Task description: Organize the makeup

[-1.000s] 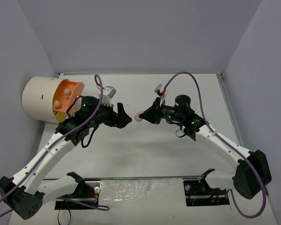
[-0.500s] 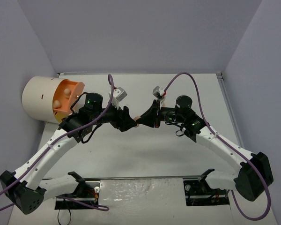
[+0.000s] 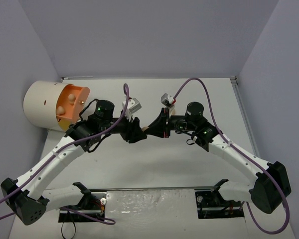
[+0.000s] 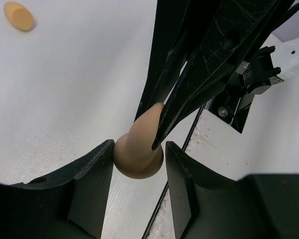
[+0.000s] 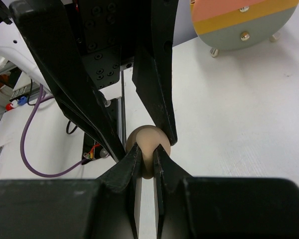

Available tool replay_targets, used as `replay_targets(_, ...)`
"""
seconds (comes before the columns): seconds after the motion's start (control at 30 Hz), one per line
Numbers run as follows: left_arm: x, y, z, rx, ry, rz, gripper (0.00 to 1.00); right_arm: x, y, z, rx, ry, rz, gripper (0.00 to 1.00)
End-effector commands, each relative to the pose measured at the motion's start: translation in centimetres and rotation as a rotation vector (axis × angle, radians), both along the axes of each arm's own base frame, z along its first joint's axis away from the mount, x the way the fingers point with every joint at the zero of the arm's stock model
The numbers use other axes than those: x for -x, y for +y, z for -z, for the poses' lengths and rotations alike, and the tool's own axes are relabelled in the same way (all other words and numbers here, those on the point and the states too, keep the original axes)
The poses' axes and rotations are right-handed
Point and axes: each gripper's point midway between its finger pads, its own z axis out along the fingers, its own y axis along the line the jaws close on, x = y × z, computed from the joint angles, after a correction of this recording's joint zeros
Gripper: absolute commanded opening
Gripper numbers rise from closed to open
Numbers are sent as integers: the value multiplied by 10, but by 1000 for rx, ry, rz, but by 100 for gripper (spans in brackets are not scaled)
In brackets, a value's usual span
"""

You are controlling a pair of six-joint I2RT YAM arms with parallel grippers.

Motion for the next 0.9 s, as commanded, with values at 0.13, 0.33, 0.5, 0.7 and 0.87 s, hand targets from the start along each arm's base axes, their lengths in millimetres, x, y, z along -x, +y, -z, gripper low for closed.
replay_targets(0.13,8,0,-35,43,-114,62,41,8,1,-47,-91,-148,-41,2)
replay_targets(0.33,9,-8,-34,58,-92,100,34,9,0,-48,-93,-151,-40,2)
replay_targets(0.5,12,-13,-35,84,-79,131,17,9,0,-47,-93,-151,-42,2)
replay_targets(0.7,13,-10,-29,70,-82,130,0,8,0,-44,-83,-157,-36,13)
replay_targets(0.87,7,-4,-26,47,-89,69,0,4,-2,-38,-55,-155,-8,64)
